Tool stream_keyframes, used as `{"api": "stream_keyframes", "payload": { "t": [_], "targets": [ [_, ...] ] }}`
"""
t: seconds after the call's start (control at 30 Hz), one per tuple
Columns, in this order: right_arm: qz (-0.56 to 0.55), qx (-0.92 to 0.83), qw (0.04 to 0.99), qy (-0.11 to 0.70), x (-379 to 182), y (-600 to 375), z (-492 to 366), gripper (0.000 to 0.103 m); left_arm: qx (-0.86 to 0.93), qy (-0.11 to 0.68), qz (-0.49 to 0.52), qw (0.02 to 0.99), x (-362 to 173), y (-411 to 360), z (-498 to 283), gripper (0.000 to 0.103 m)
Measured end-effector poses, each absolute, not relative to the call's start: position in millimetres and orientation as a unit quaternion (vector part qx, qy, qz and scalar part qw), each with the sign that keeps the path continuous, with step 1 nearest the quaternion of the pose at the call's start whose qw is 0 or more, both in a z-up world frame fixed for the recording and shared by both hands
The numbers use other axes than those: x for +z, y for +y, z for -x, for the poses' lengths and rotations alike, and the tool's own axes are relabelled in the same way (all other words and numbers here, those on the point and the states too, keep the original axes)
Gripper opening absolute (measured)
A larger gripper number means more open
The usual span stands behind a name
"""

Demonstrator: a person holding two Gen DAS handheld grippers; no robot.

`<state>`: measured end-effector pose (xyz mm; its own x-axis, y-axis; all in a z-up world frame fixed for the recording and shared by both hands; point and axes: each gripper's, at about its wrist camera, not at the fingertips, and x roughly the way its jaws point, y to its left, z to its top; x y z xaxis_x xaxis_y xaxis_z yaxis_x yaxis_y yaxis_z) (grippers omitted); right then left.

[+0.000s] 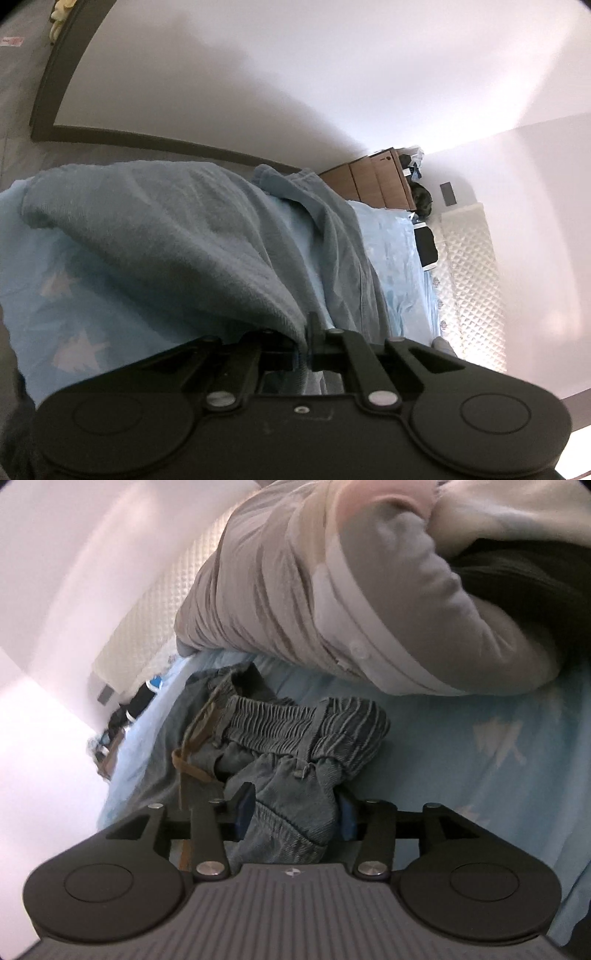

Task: Fold clothes

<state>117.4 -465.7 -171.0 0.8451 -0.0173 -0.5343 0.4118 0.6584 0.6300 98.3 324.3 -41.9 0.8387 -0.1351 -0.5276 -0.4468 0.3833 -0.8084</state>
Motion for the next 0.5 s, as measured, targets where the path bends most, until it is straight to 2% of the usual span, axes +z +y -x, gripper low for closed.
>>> {"api": "stream_keyframes", "payload": {
  "t": [0.37, 0.4, 0.5],
  "targets": [
    [-0.428, -0.086, 0.857, 0.273, -191.2, -460.2, -118.3, 0.049, 0.143, 0.263, 0.524, 0.798, -38.1, 313.8, -105.6, 0.003],
    [-0.430, -0.090, 0.853, 0.281, -190.3, -458.3, -125.5, 0.047, 0.153, 0.269, 0.528, 0.791, -35.0, 312.9, -106.7, 0.003],
    [-0.457, -0.104, 0.834, 0.292, -189.0, -456.6, -142.8, 0.028, 0.172, 0.280, 0.514, 0.793, -22.8, 305.3, -111.9, 0.003]
  ]
}}
